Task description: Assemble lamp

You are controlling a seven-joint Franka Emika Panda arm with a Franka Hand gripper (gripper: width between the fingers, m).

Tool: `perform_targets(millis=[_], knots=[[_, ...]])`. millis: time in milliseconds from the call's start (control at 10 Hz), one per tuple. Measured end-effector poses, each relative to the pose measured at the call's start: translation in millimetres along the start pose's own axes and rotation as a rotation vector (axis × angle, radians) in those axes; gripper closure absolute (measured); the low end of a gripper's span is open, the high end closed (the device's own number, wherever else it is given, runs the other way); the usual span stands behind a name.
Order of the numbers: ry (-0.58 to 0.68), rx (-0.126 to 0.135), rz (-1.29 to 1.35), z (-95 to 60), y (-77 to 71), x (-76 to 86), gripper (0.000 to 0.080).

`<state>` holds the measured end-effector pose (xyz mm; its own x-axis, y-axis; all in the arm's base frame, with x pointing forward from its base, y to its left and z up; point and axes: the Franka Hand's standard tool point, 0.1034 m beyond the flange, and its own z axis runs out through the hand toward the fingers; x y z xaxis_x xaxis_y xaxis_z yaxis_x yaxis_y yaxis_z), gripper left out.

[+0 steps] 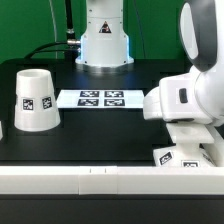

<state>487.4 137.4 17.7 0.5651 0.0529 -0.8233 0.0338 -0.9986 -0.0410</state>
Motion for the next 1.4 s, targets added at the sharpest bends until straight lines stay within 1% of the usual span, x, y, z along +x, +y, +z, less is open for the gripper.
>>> perform_targets(millis=[100, 200, 300, 400, 500, 600, 700, 800, 900, 1000, 1100, 1200, 1300, 1400], knots=[[0.004, 0.000, -0.005, -1.7, 0.3, -0.2, 0.0223], [0.010, 0.000, -0.022, -8.9, 2.2, -4.9, 0.0223], [0.021, 0.004, -0.035, -19.7, 5.3, -11.4, 0.0223], [0.025, 0.008, -0.042, -31.9, 8.9, -21.9, 0.0223], [0.027, 0.012, -0.047, -48.3, 14.3, -36.7, 0.0223], [0.025, 0.016, -0.047, -60.5, 18.6, -47.5, 0.0223], [0.036, 0.018, -0.047, -70.9, 19.7, -53.3, 0.0222], [0.093, 0.022, -0.047, -70.7, 17.0, -41.7, 0.0222], [0.087, 0.020, -0.047, -68.0, 16.9, -42.5, 0.0222], [0.112, 0.023, -0.047, -70.4, 16.3, -38.2, 0.0222], [0.237, 0.031, -0.047, -80.2, 14.6, -24.8, 0.0222], [0.342, 0.032, -0.072, -80.4, 19.4, -19.1, 0.0222], [0.409, 0.034, -0.076, -86.6, 24.0, -21.0, 0.0222], [0.460, 0.035, -0.074, -98.4, 25.6, -26.2, 0.0222]])
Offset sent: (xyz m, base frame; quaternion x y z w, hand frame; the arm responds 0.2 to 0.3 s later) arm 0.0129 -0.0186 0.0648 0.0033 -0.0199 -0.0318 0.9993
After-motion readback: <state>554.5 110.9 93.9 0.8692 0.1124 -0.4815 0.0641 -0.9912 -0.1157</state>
